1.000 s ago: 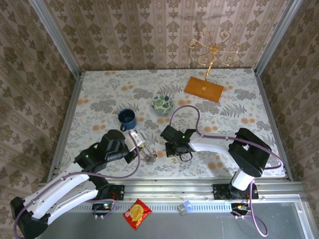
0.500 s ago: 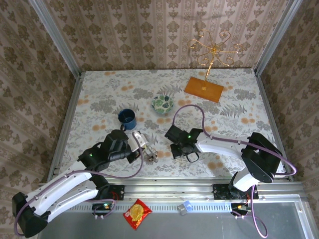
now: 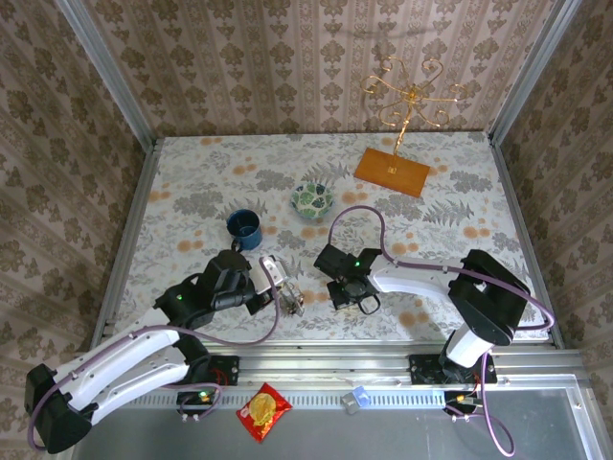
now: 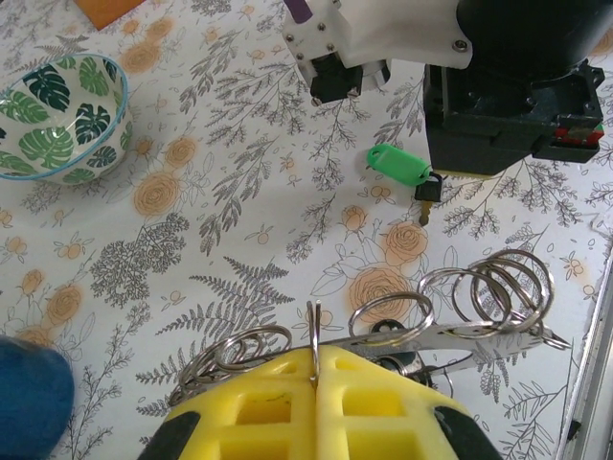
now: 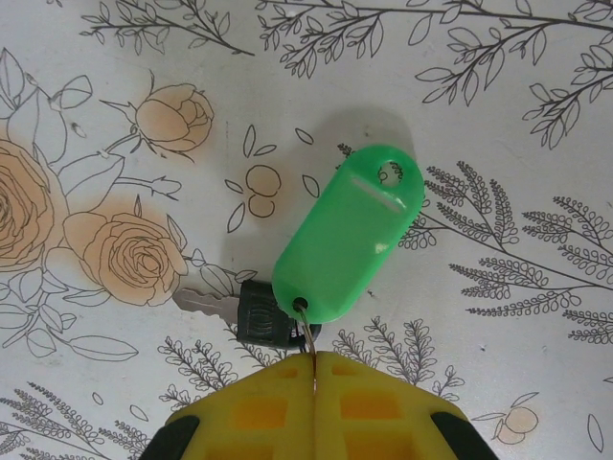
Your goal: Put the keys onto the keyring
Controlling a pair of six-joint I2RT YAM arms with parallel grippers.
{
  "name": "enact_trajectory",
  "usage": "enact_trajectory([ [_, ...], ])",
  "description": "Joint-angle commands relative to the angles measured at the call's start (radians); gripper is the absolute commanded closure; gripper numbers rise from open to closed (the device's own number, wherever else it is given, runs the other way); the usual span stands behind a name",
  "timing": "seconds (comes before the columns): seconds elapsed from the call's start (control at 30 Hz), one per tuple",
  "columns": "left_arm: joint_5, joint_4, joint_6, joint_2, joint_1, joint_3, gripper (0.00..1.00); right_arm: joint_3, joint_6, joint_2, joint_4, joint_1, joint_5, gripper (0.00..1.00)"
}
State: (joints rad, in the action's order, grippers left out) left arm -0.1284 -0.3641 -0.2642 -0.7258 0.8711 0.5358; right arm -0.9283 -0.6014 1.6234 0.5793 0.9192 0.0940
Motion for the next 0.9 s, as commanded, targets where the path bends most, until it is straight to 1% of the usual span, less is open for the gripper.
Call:
enact_trajectory([
  [0.0, -0.016, 0.023, -0.023, 0.002, 0.01, -0.005, 1.0, -0.022, 0.004, 0.019, 0.005, 0.003, -0.008, 0.92],
  [0.1, -0.017, 0.022, -0.024, 0.002, 0.011, -0.005, 1.0, -0.025, 0.002, 0.029, 0.0, 0.004, -0.009, 0.86],
  [0.23, -0.015, 0.023, -0.024, 0.002, 0.012, -0.005, 1.0, -0.025, -0.005, 0.037, -0.014, 0.003, -0.01, 0.82],
  [0.87, -0.013, 0.022, -0.027, 0.003, 0.014, -0.008, 1.0, -0.044, -0.011, 0.033, -0.009, 0.001, 0.017, 0.84],
])
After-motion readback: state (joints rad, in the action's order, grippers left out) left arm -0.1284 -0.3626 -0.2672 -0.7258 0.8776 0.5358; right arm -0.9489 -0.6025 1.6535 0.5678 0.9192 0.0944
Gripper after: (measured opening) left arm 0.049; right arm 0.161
